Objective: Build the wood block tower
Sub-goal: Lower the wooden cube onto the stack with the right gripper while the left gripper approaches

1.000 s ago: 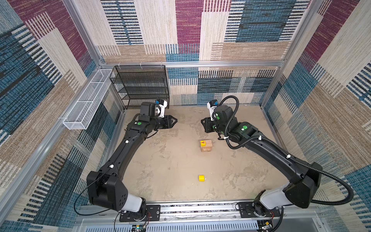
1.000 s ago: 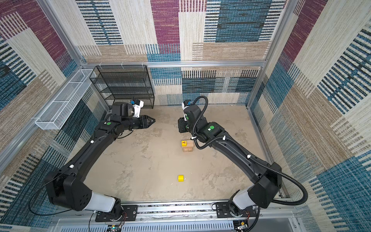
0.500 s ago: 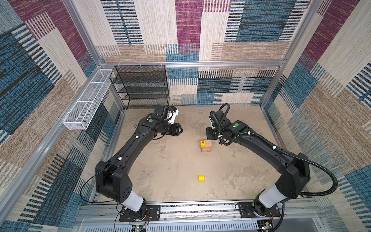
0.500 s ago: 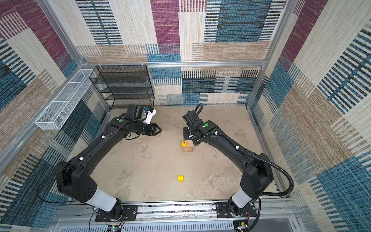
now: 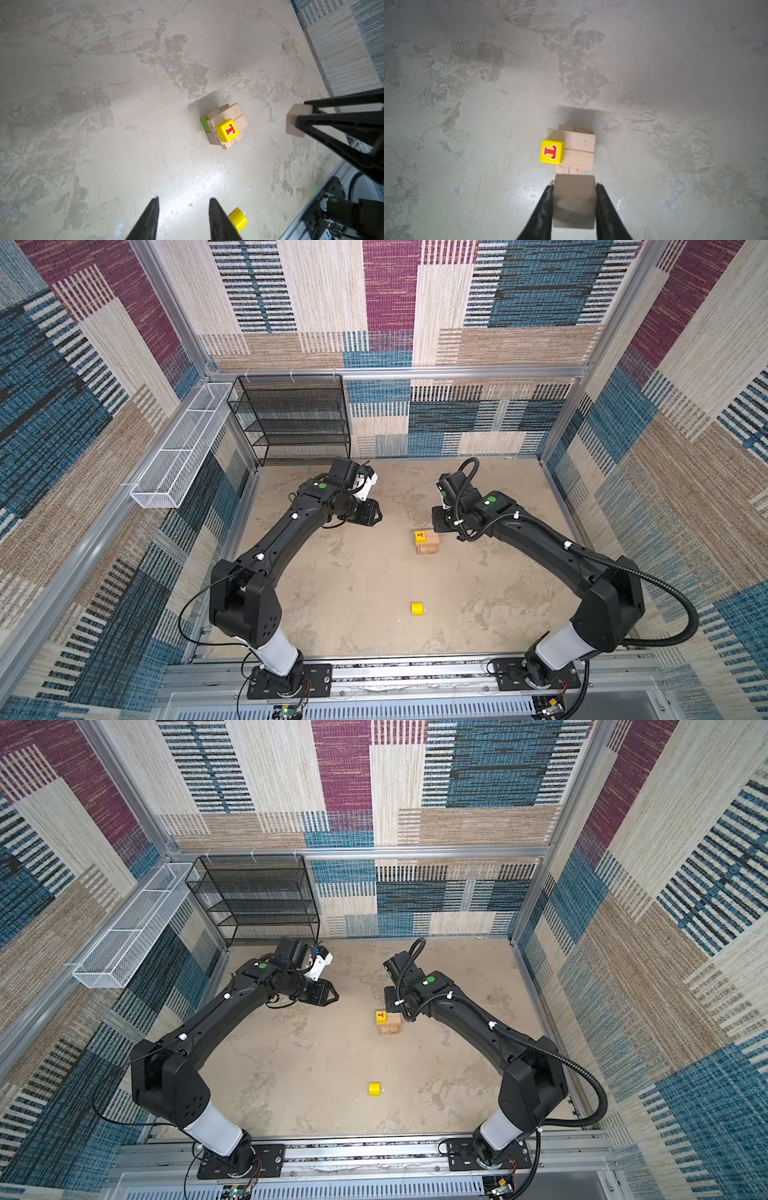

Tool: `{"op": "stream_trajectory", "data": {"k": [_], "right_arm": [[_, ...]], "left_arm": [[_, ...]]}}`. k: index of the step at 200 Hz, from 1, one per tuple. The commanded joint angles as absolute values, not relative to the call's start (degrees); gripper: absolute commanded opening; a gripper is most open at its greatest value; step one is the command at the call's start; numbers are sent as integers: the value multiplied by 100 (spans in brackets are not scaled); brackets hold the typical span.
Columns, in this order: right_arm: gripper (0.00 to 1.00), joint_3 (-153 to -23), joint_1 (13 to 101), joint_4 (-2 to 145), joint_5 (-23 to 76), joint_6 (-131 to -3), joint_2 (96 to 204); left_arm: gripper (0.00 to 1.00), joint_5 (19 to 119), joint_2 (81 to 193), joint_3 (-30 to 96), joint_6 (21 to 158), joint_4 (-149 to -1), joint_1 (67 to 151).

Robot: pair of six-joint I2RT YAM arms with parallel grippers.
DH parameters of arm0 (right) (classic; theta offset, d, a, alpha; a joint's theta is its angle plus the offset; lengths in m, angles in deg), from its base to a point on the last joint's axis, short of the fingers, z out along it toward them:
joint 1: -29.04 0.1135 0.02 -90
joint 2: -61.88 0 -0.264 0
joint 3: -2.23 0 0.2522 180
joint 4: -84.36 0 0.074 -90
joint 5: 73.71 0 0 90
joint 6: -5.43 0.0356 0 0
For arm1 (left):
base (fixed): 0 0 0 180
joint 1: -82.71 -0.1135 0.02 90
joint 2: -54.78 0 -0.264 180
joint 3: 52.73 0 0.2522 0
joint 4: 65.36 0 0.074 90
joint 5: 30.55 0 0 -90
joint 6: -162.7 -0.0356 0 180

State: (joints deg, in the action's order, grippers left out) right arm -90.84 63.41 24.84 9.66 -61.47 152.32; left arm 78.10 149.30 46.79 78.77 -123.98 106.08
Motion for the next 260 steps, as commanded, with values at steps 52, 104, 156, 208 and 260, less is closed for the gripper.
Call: {"op": "stream_trajectory", "data": {"k": [52, 104, 156, 208, 260], "right_arm": [[0, -9058, 6301, 2459, 963, -6079, 15271], [0, -9023, 6274, 2501, 1100, -6092, 15367], [0, -9046, 6261, 2598, 1304, -6095, 15700], [0, -9036, 6230, 2662, 1399, -6119, 16052], [4, -9028, 6127, 2791, 1475, -6126, 16253]], "left_arm": [[45, 7930, 15105, 4829, 7779, -12722, 10638], [45, 7966, 15277, 4898, 7798, -12811, 10661], [45, 7931, 15330, 4930, 7789, -12882, 10669], [45, 7927, 15352, 4945, 7788, -12914, 10671], [45, 7905, 15357, 4954, 7780, -12929, 10686]]}}
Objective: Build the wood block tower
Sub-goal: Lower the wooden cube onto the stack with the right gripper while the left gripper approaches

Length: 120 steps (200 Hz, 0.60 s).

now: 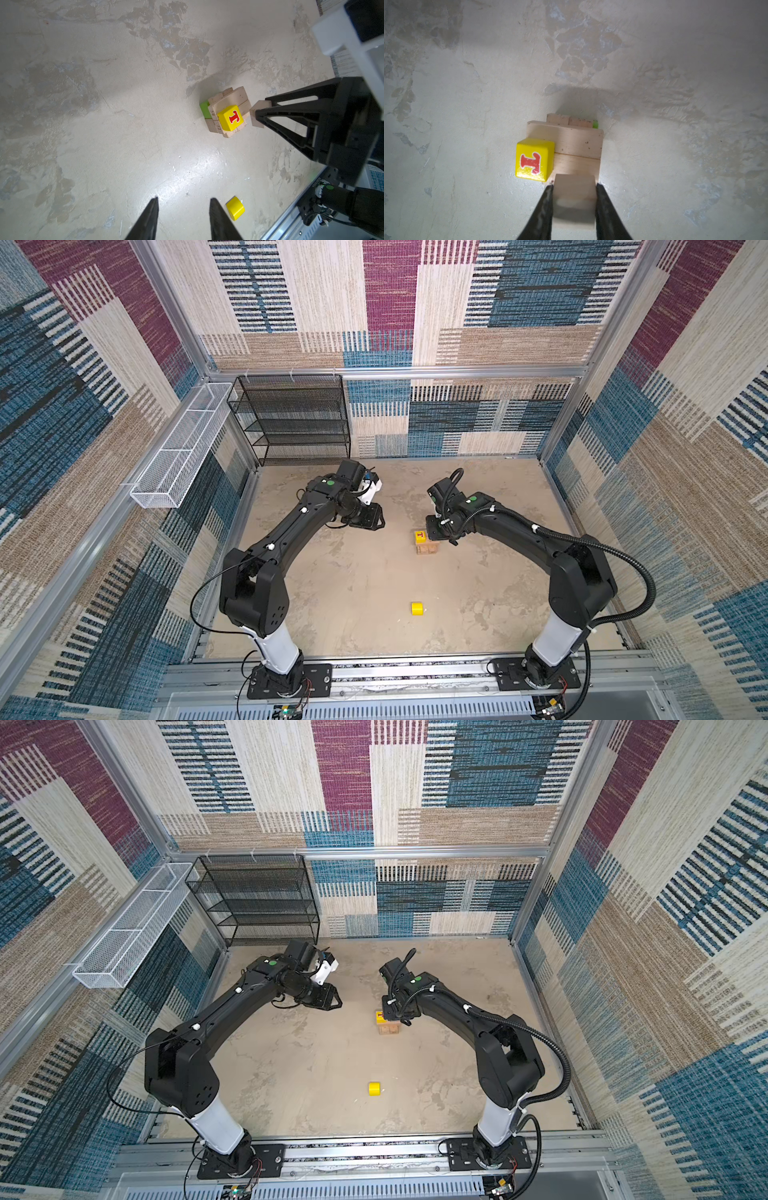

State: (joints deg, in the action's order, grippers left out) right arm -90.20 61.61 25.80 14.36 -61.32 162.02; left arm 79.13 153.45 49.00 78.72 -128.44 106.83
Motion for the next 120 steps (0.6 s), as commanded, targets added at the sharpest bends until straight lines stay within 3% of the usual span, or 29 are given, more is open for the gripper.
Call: {"op": "stream_trajectory", "data": {"k": [1, 120], "right_arm": [[4, -9028, 6128, 2789, 1473, -6127, 16253], [14, -9109, 6019, 2886, 1611, -6142, 16409]], "left_arm": [[45, 7905, 15361, 4954, 7780, -12934, 10687], [45, 7870, 15375, 4972, 7771, -12935, 10693]]}}
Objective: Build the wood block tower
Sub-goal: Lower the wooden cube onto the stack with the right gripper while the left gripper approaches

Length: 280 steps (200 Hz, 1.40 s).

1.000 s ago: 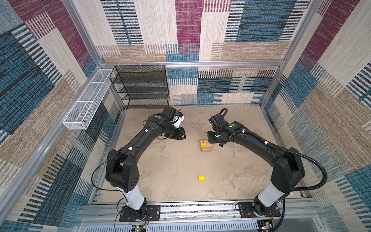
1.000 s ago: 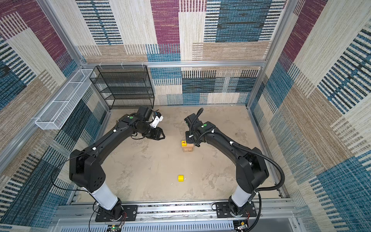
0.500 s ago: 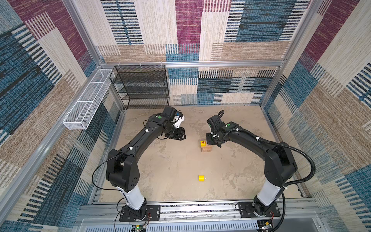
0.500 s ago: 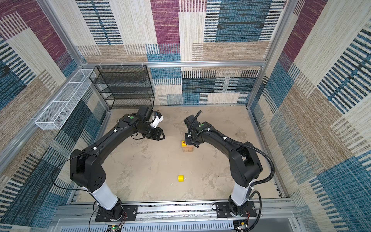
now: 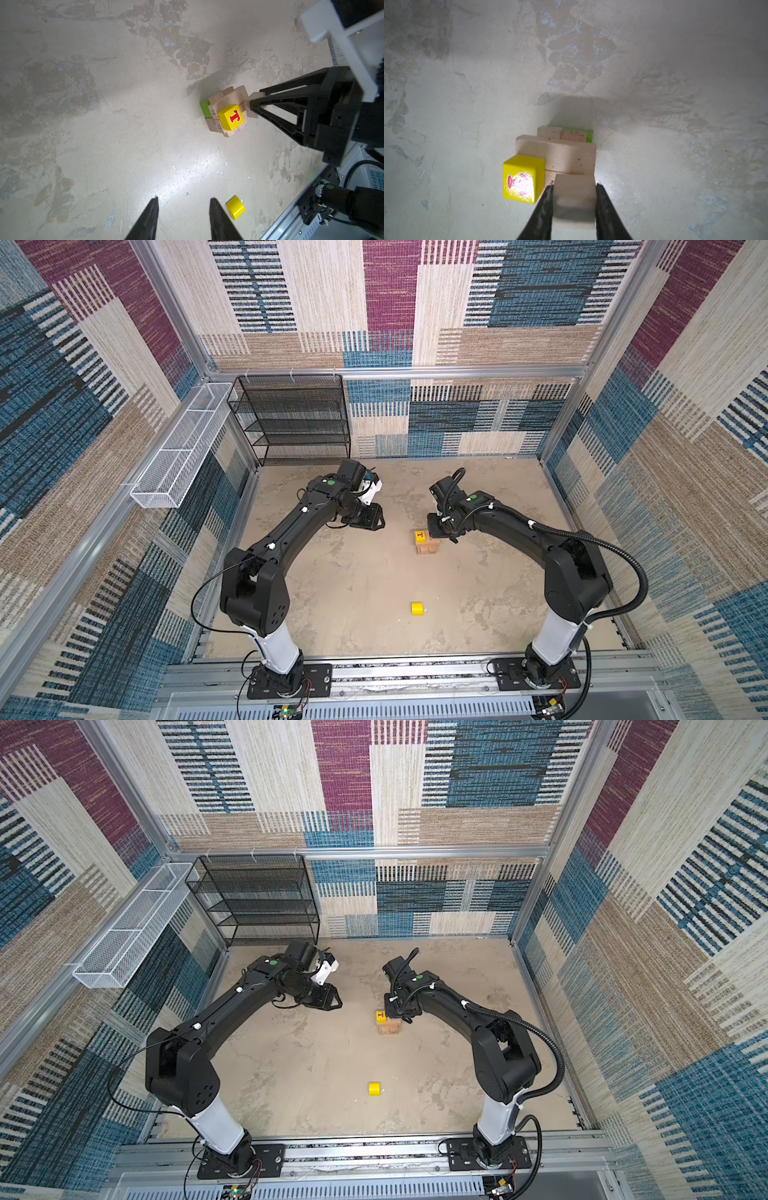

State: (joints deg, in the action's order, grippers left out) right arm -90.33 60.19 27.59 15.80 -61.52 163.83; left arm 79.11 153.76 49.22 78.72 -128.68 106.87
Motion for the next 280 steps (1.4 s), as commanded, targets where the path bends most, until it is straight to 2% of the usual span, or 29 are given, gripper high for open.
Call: {"op": "stream_trajectory", "data": {"k": [1, 98, 105, 120, 125, 141, 155, 171, 201, 235, 258, 280], "right_arm": [[14, -9108, 6022, 2885, 1611, -6139, 16410], [26, -9169, 6017, 2838, 1647, -6152, 16480], [32, -9169, 6021, 2839, 1655, -6161, 16489], [33, -9183, 6015, 2815, 1657, -6160, 16499], [38, -9180, 6017, 2815, 1659, -6163, 16496], [39, -9195, 6016, 2817, 1666, -6166, 16502], [47, -9205, 6018, 2806, 1674, -6171, 16505], [50, -9237, 6016, 2795, 1673, -6180, 16513], [49, -9256, 6023, 2754, 1660, -6177, 16467], [45, -9230, 6020, 2694, 1555, -6128, 16249], [39, -9129, 5990, 2683, 1422, -6092, 16007], [30, -8899, 5867, 2752, 1324, -6064, 15777]], "left_arm": [[45, 7870, 15370, 4972, 7771, -12941, 10695], [45, 7826, 15365, 4972, 7762, -12956, 10699], [45, 7826, 15360, 4974, 7762, -12963, 10704], [45, 7824, 15367, 4972, 7760, -12956, 10697], [45, 7825, 15367, 4972, 7762, -12955, 10705], [45, 7821, 15366, 4974, 7762, -12957, 10704], [44, 7802, 15366, 4980, 7771, -12956, 10700], [44, 7770, 15376, 4980, 7780, -12964, 10704], [43, 7762, 15378, 4980, 7796, -12949, 10699], [38, 7973, 15467, 5020, 7944, -12954, 10727], [32, 8143, 15623, 5048, 8077, -12949, 10792], [27, 8272, 15842, 5073, 8164, -12950, 10935]]}}
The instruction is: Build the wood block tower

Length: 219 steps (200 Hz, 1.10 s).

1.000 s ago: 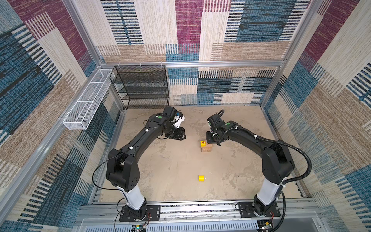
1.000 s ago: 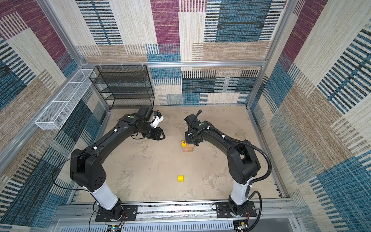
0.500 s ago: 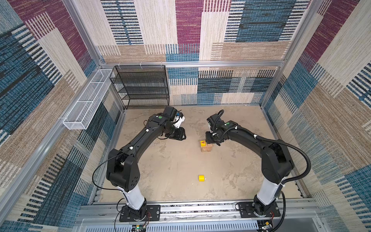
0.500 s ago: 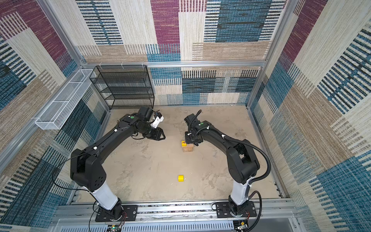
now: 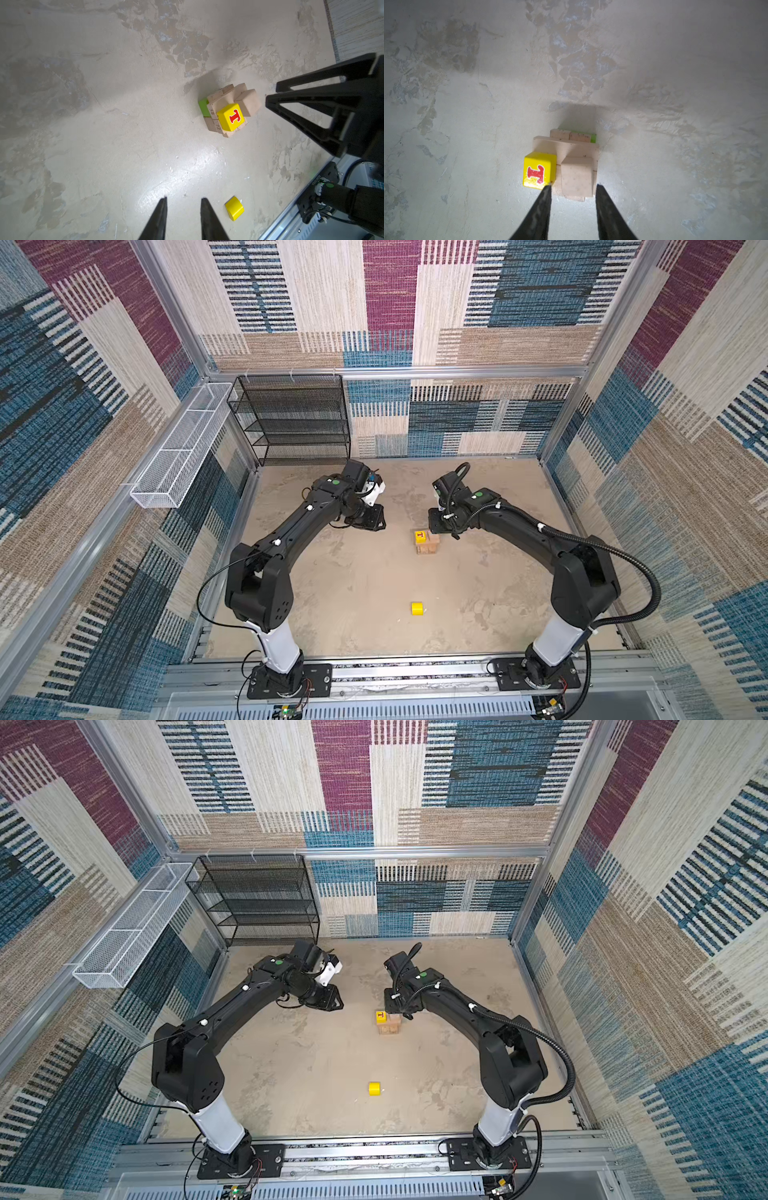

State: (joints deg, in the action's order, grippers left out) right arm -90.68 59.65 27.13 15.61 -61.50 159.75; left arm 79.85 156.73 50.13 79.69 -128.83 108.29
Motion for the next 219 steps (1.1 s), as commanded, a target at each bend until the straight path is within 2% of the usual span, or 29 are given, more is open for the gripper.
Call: {"op": "stream_trajectory", "data": {"k": [1, 30, 46, 83, 110, 219], "right_arm": [[29, -8889, 5862, 2757, 1323, -6065, 15768], [8, -8577, 5670, 2941, 1322, -6100, 15628], [1, -8527, 5634, 2996, 1345, -6136, 15657], [0, -8512, 5613, 3110, 1508, -6205, 15786], [0, -8457, 5611, 3247, 1713, -6224, 15842], [0, -8362, 5611, 3597, 2043, -6390, 16093]], "left_arm": [[27, 8282, 15850, 5070, 8170, -12944, 10943], [23, 8450, 16048, 5072, 8286, -12811, 11079], [20, 8605, 16090, 5011, 8397, -12579, 11108], [11, 8700, 16280, 5083, 8543, -12140, 11206], [8, 8747, 16516, 5204, 8584, -12060, 11223], [8, 8814, 16987, 5219, 8483, -11690, 11382]]}}
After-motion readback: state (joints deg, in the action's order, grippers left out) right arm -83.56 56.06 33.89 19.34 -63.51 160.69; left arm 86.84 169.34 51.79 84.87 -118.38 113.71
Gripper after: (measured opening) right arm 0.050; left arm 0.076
